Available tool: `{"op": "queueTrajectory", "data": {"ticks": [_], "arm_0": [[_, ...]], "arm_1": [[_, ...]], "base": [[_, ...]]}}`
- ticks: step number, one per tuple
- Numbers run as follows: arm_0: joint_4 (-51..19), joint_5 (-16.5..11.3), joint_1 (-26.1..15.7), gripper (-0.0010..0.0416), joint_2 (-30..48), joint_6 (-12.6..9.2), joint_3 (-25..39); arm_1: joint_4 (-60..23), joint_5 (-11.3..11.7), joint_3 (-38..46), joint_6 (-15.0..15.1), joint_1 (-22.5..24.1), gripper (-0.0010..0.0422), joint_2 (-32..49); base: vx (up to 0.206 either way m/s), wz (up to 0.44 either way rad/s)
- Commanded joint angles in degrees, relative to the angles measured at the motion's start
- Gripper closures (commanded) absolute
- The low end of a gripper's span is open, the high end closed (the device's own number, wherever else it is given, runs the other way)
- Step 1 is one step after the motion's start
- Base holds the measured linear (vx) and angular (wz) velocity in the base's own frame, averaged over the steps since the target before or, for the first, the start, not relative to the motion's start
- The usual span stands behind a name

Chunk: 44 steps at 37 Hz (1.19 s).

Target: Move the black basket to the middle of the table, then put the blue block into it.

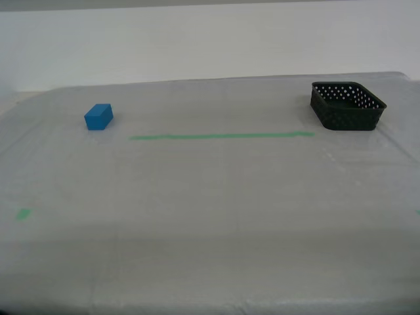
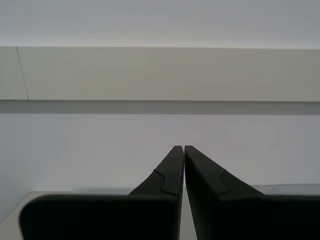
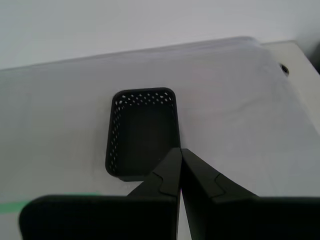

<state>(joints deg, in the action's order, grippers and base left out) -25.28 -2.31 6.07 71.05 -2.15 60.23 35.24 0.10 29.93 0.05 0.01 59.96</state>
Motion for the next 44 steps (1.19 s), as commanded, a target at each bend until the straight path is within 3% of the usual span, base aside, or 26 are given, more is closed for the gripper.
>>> {"op": "queueTrajectory", "data": {"ticks": [1,13,23,35,44], "arm_0": [[-3.4,-0.5,0.0,0.0406,2.9,0.8,3.0],[-14.7,-0.7,0.0,0.0405,12.5,1.3,13.7],[-15.8,-0.5,0.4,0.0381,14.0,1.5,17.8],[-17.3,-0.6,1.5,0.0264,13.9,1.5,18.5],[-16.7,0.4,1.5,0.0141,13.9,2.4,18.4]], "arm_1": [[0.2,0.1,0.1,-0.1,0.0,0.0412,0.0],[0.2,0.1,0.1,-0.1,0.0,0.0412,0.0],[0.2,0.1,0.1,-0.1,0.0,0.0412,0.0],[0.2,0.1,0.1,-0.1,0.0,0.0412,0.0],[0.2,0.1,0.1,-0.1,0.0,0.0412,0.0]], "base": [[0.000,0.000],[0.000,0.000],[0.000,0.000],[0.000,0.000],[0.000,0.000]]}}
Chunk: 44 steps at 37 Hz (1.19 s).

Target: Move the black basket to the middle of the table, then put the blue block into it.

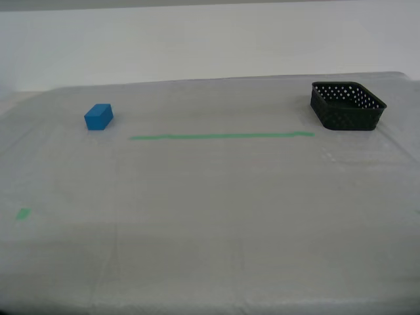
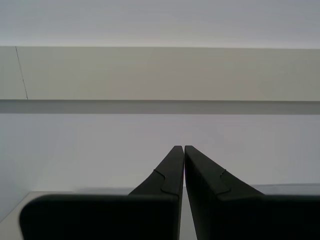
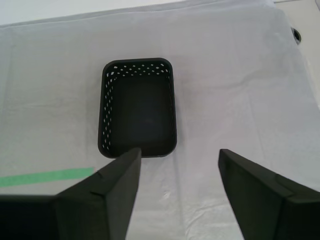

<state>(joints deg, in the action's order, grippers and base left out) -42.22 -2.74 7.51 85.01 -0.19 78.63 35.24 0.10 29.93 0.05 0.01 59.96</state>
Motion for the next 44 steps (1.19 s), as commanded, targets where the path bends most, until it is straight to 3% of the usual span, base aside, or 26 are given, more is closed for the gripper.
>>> {"op": "queueTrajectory", "data": {"ticks": [1,5,10,28,44], "arm_0": [[0.3,1.1,0.0,0.0127,0.0,0.5,0.0],[0.6,1.1,0.0,0.0080,0.1,0.5,0.0],[1.4,1.1,0.0,0.0053,0.1,0.9,0.1],[2.5,1.1,0.5,0.0052,1.6,-0.1,0.6],[-2.4,-0.3,0.7,0.0053,12.8,0.5,10.6]], "arm_1": [[0.2,0.1,0.1,-0.1,0.0,0.0412,0.0],[0.2,0.1,0.1,-0.1,0.0,0.0412,0.0],[0.2,0.1,0.1,0.0,0.0,0.0412,0.0],[0.2,0.1,0.1,-0.1,0.0,0.0412,0.0],[0.1,0.1,0.1,0.0,0.0,0.0412,0.0]], "base": [[0.000,0.000],[0.000,0.000],[0.000,0.000],[0.000,0.000],[0.000,0.000]]}}
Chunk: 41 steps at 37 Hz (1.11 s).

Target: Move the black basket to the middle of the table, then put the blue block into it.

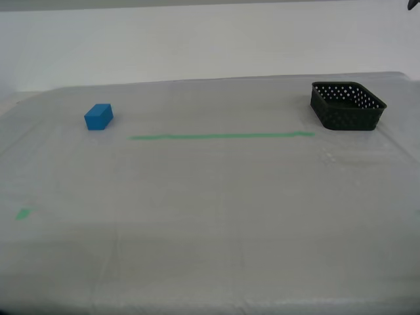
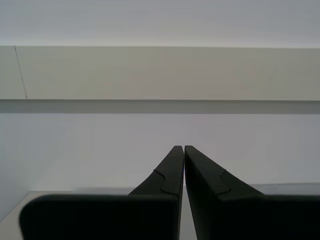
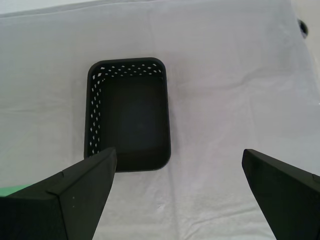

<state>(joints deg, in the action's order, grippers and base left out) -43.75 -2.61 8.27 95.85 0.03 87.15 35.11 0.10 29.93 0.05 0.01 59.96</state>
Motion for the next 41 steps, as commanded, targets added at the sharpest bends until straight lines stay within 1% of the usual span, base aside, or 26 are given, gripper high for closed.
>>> {"op": "queueTrajectory", "data": {"ticks": [1,10,16,22,28,36,41], "arm_0": [[-1.1,-0.5,0.0,0.0053,2.7,0.3,2.9],[-4.9,-0.7,0.0,0.0052,8.8,0.5,9.5],[-6.1,-0.7,0.0,0.0051,12.0,0.6,13.0],[-9.2,-0.8,0.0,0.0051,16.4,0.7,17.9],[-11.0,-1.7,0.0,0.0051,21.0,1.0,22.4],[-11.0,-3.1,0.0,0.0051,25.4,1.0,25.2],[-10.9,-3.1,0.0,0.0050,27.7,1.0,26.1]], "arm_1": [[0.2,0.1,0.1,-0.1,0.0,0.0412,0.0],[0.1,0.1,0.1,-0.1,0.0,0.0412,0.0],[0.1,0.1,0.1,-0.1,0.0,0.0412,0.0],[0.2,0.1,0.1,-0.1,0.0,0.0412,0.0],[0.2,0.1,0.1,-0.1,0.0,0.0412,0.0],[0.2,0.1,0.1,-0.1,0.0,0.0412,0.0],[0.1,0.1,0.1,-0.1,0.0,0.0412,0.0]], "base": [[0.000,0.000],[0.000,0.000],[0.000,0.000],[0.000,0.000],[0.000,0.000],[0.000,0.000],[0.000,0.000]]}}
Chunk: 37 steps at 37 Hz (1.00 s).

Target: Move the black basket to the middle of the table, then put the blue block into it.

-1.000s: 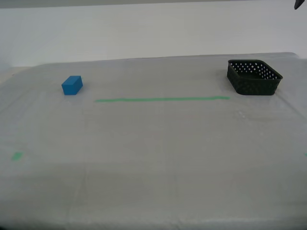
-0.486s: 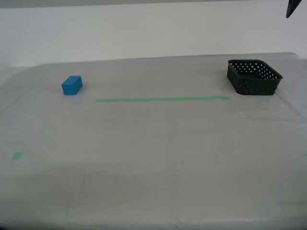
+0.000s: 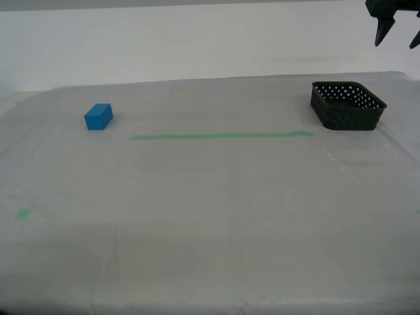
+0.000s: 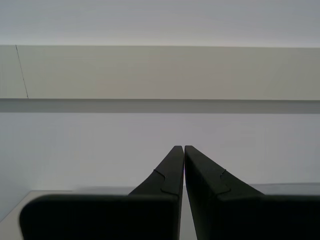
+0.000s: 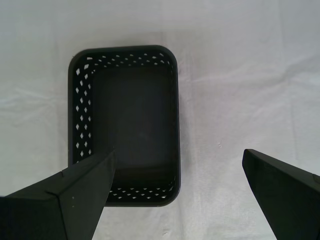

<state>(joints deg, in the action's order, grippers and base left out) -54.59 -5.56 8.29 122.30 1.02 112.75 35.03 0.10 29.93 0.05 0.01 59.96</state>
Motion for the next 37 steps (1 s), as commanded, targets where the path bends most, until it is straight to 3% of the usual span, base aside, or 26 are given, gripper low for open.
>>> {"op": "queueTrajectory", "data": {"ticks": [1,27,37], "arm_0": [[-0.1,-0.2,0.0,0.0050,1.8,0.1,0.6],[3.5,0.7,1.6,0.0051,6.3,0.5,1.3],[3.7,-2.0,1.5,0.0056,12.4,0.5,3.5]], "arm_1": [[0.2,0.1,0.1,-0.1,0.0,0.0412,0.0],[0.2,0.1,0.0,-0.1,0.0,0.0412,0.0],[0.2,0.1,0.1,-0.1,0.0,0.0412,0.0]], "base": [[0.000,0.000],[0.000,0.000],[0.000,0.000]]}}
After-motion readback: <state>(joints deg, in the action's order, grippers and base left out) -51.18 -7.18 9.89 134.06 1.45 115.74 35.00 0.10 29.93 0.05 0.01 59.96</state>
